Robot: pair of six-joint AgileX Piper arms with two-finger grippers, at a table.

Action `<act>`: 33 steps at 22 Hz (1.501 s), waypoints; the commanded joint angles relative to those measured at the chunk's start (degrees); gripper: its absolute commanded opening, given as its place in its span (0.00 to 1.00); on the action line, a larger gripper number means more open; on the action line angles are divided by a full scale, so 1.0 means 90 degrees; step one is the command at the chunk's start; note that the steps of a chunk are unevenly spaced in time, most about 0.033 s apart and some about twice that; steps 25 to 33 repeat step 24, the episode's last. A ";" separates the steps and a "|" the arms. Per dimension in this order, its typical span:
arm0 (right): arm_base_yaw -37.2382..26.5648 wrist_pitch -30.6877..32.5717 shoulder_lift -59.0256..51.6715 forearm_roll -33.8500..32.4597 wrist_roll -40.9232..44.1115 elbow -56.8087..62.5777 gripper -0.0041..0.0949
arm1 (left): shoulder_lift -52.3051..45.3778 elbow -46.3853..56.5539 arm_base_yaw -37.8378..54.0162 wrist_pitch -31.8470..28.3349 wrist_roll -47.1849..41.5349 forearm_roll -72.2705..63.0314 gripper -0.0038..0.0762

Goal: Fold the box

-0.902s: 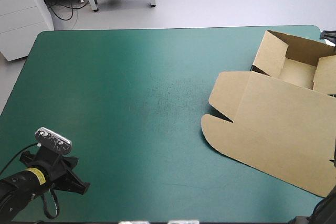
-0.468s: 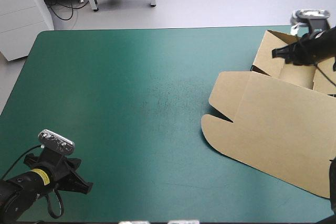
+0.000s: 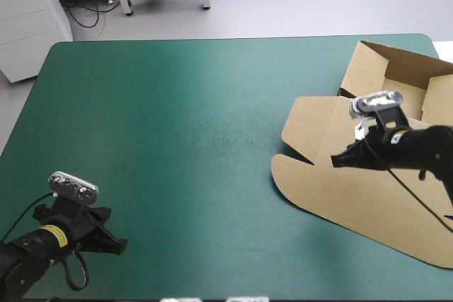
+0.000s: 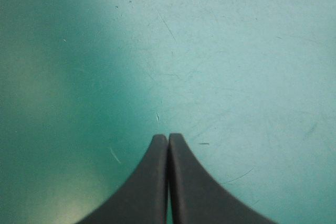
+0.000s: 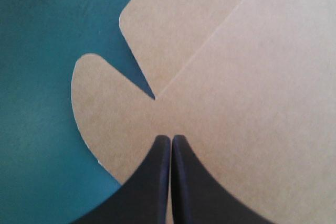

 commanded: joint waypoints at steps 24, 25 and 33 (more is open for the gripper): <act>0.0017 -0.0833 -0.4240 0.0080 -0.0385 0.3643 0.03 | -0.0402 0.0924 -0.0023 -0.0597 -0.0021 -0.0620 0.01; 0.0017 -0.0833 -0.4240 0.0080 -0.0385 0.3643 0.03 | -0.0402 0.0924 -0.0023 -0.0597 -0.0021 -0.0620 0.01; 0.0017 -0.0833 -0.4240 0.0080 -0.0385 0.3643 0.03 | -0.0402 0.0924 -0.0023 -0.0597 -0.0021 -0.0620 0.01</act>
